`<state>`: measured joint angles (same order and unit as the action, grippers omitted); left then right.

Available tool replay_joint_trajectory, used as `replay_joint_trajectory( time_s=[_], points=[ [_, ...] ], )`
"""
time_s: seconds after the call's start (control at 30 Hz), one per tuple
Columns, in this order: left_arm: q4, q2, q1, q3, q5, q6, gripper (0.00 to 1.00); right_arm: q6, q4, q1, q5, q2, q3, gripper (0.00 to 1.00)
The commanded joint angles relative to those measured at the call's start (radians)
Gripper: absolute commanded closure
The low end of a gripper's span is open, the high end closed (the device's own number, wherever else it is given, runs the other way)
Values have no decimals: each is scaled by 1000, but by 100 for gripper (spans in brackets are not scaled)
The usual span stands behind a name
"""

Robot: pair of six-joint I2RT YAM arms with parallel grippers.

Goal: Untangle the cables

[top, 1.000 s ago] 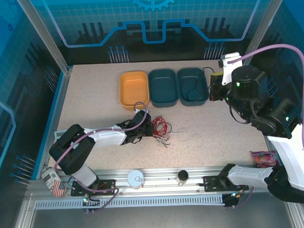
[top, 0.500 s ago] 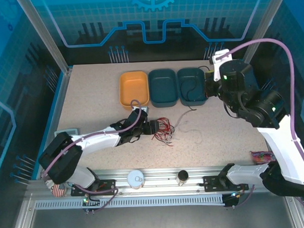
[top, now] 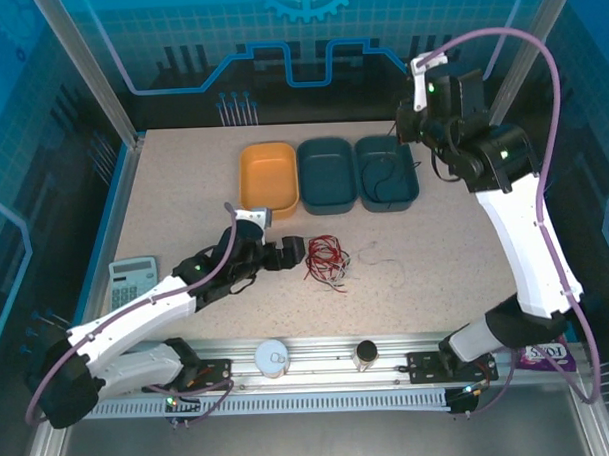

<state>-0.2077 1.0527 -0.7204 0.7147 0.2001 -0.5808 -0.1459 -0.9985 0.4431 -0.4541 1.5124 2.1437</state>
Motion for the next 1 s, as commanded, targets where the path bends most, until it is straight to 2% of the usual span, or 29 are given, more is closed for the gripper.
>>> replay_joint_trajectory(
  time_s=[0.0,0.27,0.97],
  points=[
    [-86,-58,10,-26,70,30,1,25,44,-56,58,50,70,100],
    [-107,-136,22,-68,91,23,1,35,120,-146,76,142,62,100],
    [-144,-215,36,-115,137,-2,1,82,195,-205,112,288,-54,100]
  ],
)
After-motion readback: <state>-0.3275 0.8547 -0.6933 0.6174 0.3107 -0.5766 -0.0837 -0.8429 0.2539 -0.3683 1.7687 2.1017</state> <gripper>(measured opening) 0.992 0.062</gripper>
